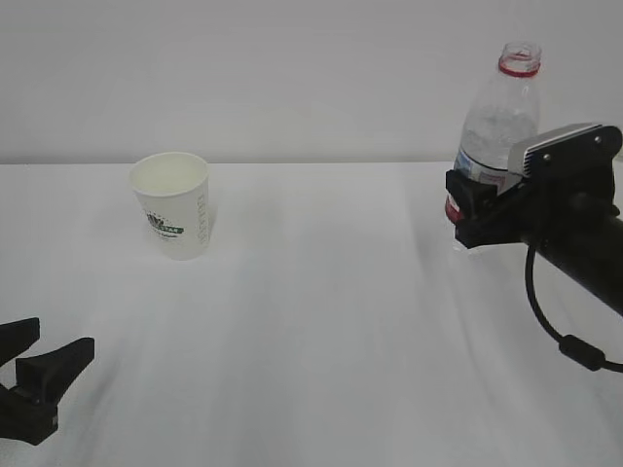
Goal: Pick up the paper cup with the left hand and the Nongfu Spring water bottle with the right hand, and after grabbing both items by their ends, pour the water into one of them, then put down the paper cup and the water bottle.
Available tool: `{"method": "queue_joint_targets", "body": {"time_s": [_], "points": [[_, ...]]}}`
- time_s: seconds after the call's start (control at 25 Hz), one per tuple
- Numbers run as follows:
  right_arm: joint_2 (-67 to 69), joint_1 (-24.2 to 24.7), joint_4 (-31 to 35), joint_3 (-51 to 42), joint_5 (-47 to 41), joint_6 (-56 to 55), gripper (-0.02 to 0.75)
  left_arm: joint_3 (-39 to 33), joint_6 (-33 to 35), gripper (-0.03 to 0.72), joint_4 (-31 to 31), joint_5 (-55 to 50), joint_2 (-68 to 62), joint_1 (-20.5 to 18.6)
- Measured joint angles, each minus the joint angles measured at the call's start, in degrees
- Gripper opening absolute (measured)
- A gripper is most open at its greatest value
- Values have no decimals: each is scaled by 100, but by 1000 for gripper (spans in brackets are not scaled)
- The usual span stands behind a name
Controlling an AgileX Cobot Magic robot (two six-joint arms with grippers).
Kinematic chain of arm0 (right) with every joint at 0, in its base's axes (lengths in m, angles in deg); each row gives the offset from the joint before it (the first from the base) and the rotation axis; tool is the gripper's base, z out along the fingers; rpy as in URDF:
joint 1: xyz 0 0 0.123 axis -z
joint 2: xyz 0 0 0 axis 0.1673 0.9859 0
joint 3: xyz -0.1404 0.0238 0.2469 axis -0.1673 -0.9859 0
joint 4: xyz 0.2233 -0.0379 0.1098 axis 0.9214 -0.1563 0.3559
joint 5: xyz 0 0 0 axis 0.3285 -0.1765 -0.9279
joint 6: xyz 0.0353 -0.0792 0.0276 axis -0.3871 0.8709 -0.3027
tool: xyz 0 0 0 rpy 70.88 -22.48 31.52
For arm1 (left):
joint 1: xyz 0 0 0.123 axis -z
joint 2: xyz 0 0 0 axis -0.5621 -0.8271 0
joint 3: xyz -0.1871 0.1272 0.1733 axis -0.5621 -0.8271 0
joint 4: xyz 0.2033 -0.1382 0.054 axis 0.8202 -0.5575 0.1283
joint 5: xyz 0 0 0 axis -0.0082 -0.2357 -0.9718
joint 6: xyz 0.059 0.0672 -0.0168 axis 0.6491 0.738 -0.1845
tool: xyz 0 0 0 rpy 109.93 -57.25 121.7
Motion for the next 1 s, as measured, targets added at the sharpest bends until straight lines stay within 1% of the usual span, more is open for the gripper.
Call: {"method": "queue_joint_targets", "body": {"time_s": [0.2,0.92,1.0], "points": [[-464,0,-19,-209,-222,0,496,0,0,498,0,0,0,0],[-2193,0,-31,-1368,-283,0,496,0,0,498,0,0,0,0],[-2424,0,-31,-1459,-415,0,496,21,-110,504,82,0,0,0]]}}
